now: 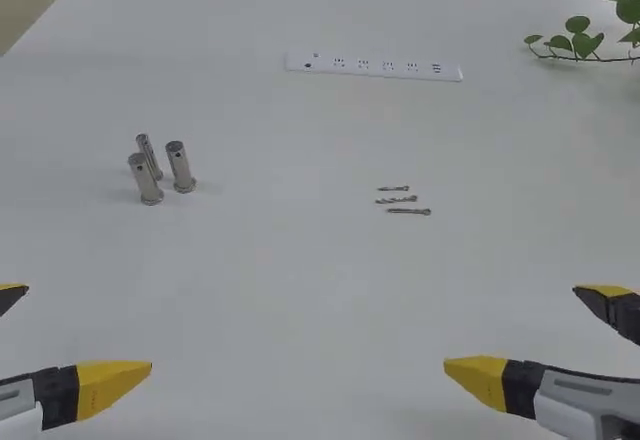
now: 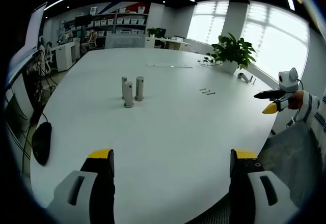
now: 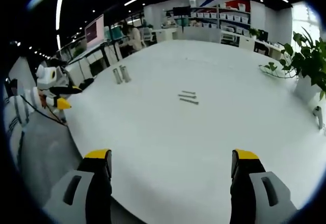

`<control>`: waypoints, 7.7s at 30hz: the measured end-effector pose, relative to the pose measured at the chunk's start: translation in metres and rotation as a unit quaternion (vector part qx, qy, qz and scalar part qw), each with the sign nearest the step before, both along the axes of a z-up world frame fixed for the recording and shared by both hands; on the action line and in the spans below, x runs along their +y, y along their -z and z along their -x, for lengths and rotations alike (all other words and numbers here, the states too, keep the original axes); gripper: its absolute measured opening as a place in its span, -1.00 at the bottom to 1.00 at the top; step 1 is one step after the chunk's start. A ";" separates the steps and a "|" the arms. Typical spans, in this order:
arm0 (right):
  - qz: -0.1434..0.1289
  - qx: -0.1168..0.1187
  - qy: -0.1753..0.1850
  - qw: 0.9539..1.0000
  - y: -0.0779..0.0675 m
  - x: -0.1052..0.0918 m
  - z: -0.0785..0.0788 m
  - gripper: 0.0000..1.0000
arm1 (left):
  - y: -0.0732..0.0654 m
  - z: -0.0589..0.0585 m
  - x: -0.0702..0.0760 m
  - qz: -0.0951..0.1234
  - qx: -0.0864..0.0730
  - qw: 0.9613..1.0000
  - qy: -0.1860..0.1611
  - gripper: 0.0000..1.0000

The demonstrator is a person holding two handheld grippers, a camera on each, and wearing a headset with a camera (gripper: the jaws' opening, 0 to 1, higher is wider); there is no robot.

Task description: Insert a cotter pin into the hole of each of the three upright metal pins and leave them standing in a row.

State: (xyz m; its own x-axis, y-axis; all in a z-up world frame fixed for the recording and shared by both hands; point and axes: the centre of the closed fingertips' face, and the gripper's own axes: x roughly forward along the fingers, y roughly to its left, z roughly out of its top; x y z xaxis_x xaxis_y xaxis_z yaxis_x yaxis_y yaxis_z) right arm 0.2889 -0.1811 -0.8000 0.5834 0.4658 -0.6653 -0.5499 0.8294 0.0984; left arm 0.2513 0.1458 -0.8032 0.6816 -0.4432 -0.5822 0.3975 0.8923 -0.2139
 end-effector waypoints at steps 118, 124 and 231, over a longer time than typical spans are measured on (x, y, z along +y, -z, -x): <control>0.010 0.031 0.030 0.999 0.011 -0.012 0.014 0.98 | -0.007 -0.149 0.040 -0.105 -0.059 0.992 0.032 -0.11; 0.010 0.032 0.028 0.999 0.011 -0.013 0.016 0.99 | 0.000 -0.157 0.033 -0.099 -0.055 0.993 0.038 -0.23; -0.006 0.025 0.011 1.000 0.007 0.023 0.023 0.96 | 0.024 -0.113 -0.029 -0.081 -0.020 0.985 0.152 -0.78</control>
State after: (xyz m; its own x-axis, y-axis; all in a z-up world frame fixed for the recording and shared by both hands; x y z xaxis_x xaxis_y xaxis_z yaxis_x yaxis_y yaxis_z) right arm 0.2655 -0.1581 -0.8066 0.5599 0.4609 -0.6885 -0.5261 0.8398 0.1344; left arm 0.3645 0.1172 -0.8268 0.5564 -0.5339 -0.6367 0.6563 0.7523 -0.0574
